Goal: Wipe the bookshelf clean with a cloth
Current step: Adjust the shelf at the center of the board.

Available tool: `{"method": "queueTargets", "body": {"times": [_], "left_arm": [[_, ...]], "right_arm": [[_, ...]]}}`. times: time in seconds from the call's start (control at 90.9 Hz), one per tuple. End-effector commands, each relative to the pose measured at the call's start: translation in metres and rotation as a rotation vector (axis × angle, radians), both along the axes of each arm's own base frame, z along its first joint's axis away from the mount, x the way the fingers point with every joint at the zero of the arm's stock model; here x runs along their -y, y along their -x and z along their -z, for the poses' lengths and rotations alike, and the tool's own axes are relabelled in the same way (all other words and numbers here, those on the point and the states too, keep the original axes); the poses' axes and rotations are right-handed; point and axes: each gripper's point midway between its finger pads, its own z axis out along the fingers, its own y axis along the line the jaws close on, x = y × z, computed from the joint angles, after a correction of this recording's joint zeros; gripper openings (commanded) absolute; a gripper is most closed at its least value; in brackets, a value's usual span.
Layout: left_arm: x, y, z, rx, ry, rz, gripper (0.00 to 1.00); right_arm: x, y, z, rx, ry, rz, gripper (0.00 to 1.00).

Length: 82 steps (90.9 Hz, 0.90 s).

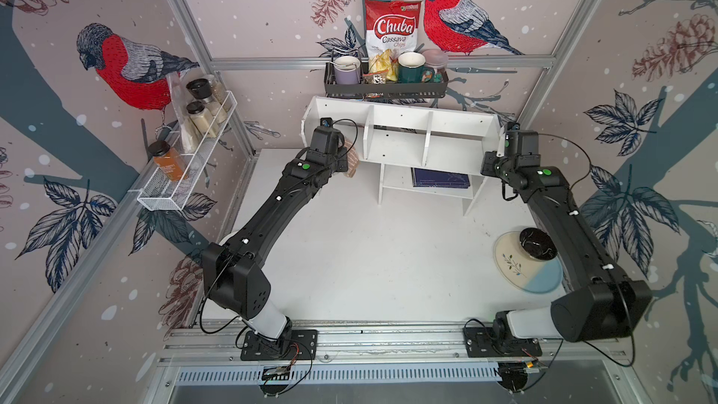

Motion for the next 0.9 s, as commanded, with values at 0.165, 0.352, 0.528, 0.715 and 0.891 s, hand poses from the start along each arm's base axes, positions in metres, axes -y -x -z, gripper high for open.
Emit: {"method": "queueTargets", "body": {"times": [0.165, 0.352, 0.528, 0.715, 0.891], "left_arm": [[-0.022, -0.014, -0.058, 0.099, 0.076, -0.048, 0.0], [-0.024, 0.009, -0.054, 0.101, 0.077, -0.013, 0.0], [-0.03, 0.028, -0.044, 0.096, 0.069, -0.003, 0.0], [-0.021, 0.034, -0.04, 0.072, 0.103, 0.042, 0.0], [-0.018, 0.033, -0.031, 0.064, 0.104, 0.053, 0.0]], "right_arm": [[-0.049, -0.003, -0.018, 0.048, -0.297, -0.257, 0.0], [-0.062, -0.004, -0.035, 0.03, -0.31, -0.446, 0.0], [-0.057, 0.001, -0.042, 0.041, -0.342, -0.447, 0.0], [-0.069, 0.021, -0.038, 0.024, -0.34, -0.502, 0.0], [-0.063, 0.024, -0.045, 0.021, -0.345, -0.424, 0.0]]}}
